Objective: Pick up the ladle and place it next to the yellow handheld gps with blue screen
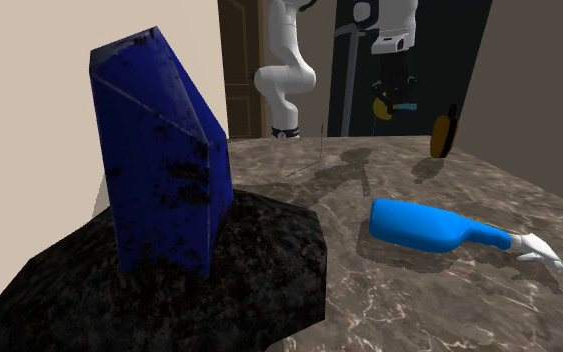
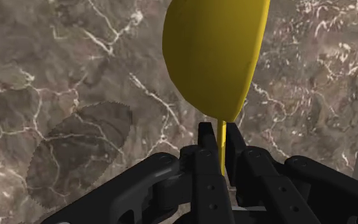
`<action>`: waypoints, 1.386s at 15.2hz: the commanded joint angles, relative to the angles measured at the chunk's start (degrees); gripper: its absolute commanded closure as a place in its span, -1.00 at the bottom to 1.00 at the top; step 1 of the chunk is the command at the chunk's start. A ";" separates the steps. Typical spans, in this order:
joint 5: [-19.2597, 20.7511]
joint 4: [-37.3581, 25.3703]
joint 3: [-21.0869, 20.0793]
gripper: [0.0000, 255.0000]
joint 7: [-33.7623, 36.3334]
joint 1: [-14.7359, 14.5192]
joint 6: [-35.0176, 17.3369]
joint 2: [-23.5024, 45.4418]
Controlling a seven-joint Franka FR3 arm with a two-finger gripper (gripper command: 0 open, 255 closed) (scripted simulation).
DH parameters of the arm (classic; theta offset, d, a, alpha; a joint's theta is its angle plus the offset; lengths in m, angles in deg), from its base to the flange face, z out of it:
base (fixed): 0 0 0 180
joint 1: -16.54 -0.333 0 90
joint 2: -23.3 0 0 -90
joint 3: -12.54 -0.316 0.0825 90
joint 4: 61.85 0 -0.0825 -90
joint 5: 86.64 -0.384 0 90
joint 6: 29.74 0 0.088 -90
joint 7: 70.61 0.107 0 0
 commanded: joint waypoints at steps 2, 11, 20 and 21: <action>-0.11 1.47 -0.37 1.00 -0.23 -0.07 -2.49 1.01; -0.17 5.24 -1.39 1.00 -0.86 -0.17 -10.06 4.94; 0.05 6.98 -1.90 1.00 -1.07 -0.22 -14.57 7.80; 0.05 6.98 -1.90 1.00 -1.07 -0.22 -14.57 7.80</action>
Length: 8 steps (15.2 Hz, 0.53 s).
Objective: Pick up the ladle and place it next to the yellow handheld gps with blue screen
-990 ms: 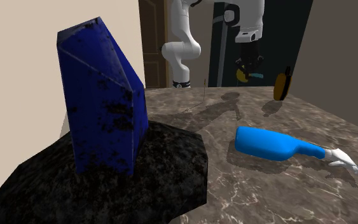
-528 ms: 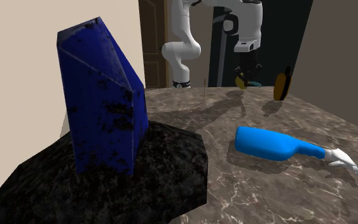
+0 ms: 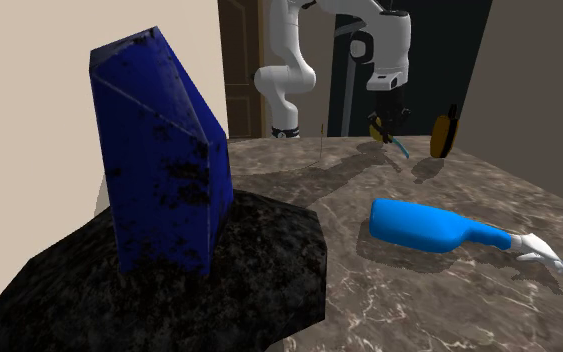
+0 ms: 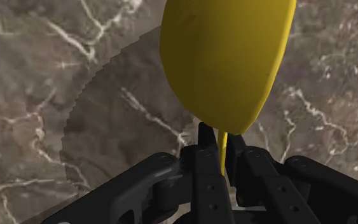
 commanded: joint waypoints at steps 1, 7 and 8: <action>0.02 0.06 -0.05 1.00 0.03 -0.04 0.04 0.10; 0.03 0.03 -0.05 -1.00 0.04 -0.04 0.05 0.11; 0.03 0.03 -0.05 -1.00 0.04 -0.04 0.06 0.11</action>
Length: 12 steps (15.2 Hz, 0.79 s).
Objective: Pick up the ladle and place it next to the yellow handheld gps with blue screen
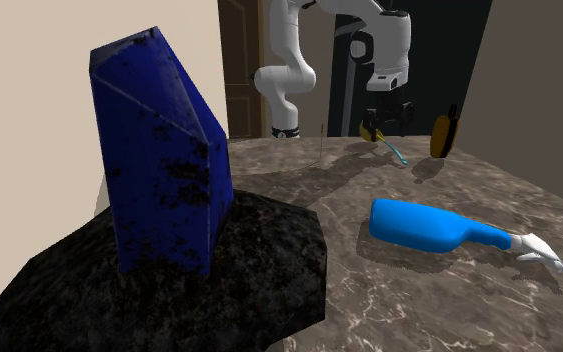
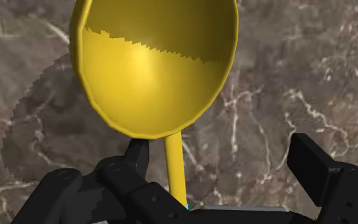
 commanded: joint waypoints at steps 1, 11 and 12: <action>-0.01 0.03 0.00 -1.00 -0.01 -0.01 -0.02 -0.01; -0.14 -3.16 1.60 -1.00 -0.53 0.54 8.20 -4.96; -0.14 -3.16 1.60 -1.00 -0.53 0.54 8.20 -4.96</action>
